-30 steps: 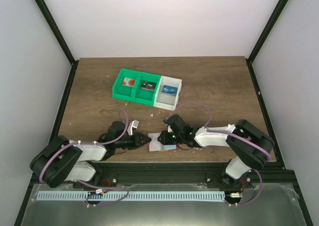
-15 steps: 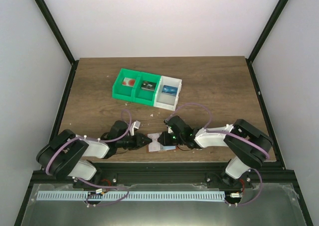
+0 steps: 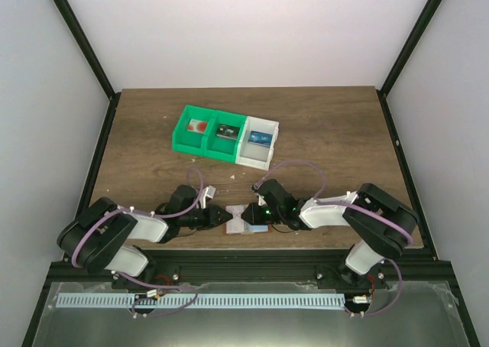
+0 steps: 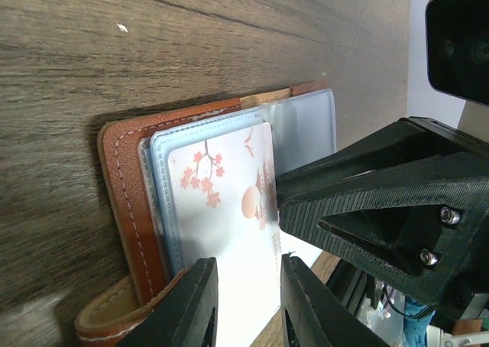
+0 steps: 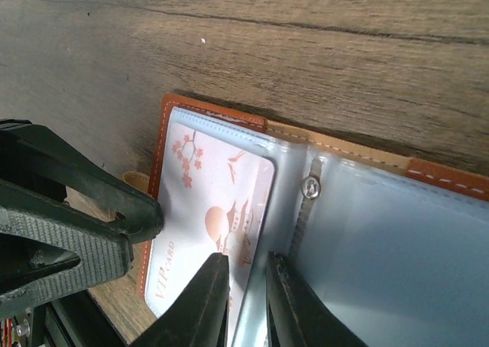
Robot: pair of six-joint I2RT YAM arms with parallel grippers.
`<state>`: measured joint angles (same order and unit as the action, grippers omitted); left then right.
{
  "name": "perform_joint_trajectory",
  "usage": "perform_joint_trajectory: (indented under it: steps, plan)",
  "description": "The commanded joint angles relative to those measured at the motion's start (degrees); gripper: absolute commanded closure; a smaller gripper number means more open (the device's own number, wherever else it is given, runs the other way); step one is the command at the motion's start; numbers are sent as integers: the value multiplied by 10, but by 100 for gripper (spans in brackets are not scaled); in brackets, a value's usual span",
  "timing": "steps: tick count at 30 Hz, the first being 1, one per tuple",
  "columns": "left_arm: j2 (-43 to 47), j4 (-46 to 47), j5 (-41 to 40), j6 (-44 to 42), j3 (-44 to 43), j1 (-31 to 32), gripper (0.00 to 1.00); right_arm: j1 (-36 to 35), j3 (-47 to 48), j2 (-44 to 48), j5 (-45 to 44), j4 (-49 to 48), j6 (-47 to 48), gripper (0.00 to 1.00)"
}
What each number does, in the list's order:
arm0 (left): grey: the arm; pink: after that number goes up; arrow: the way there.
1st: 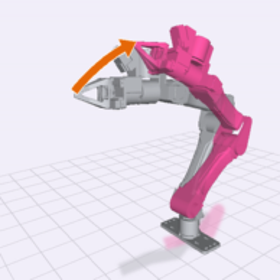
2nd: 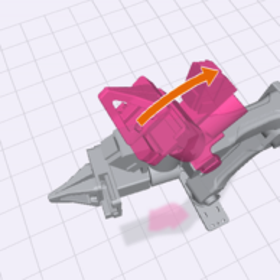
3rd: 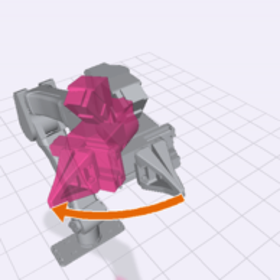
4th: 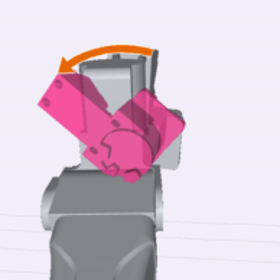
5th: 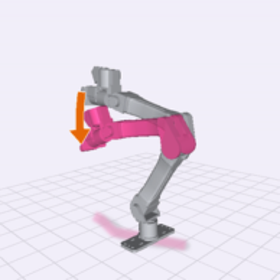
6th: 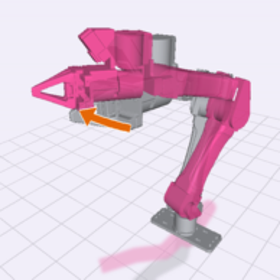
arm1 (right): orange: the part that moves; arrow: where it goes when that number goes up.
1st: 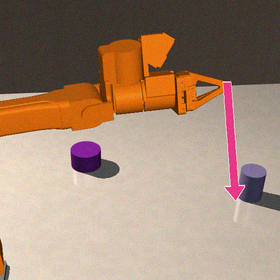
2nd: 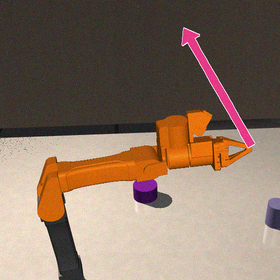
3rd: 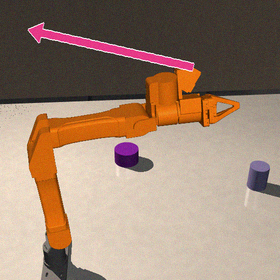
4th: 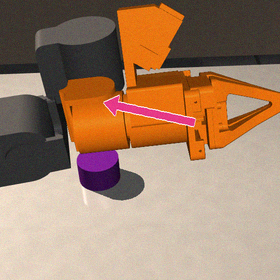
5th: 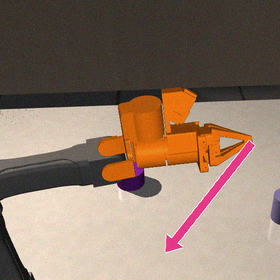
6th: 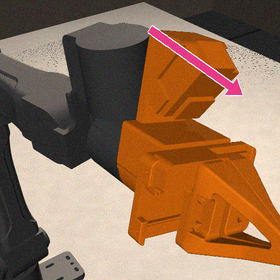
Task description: Take the credit cards out of the card holder
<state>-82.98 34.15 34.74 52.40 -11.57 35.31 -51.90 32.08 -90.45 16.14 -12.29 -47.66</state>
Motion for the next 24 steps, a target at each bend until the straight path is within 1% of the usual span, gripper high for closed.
perform_joint_trajectory:
  steps: [1, 5, 8, 17, 24]
  plan:
    - [27, -32, -15, -12, -6, 3, 72, -4, -4, 18, -4, 6, -8, 84]
    - [62, -63, -32, -18, -10, 3, 69, -4, -1, 32, 0, 7, -13, 84]
    - [73, -74, -34, -23, -14, 2, 68, -4, -1, 35, -1, 6, -16, 83]
    - [38, -41, -20, -11, -7, 3, 67, -4, -4, 23, 4, -2, -20, 83]
    - [23, -36, -19, -12, -10, 2, 65, -4, -5, 13, 6, -5, -21, 83]
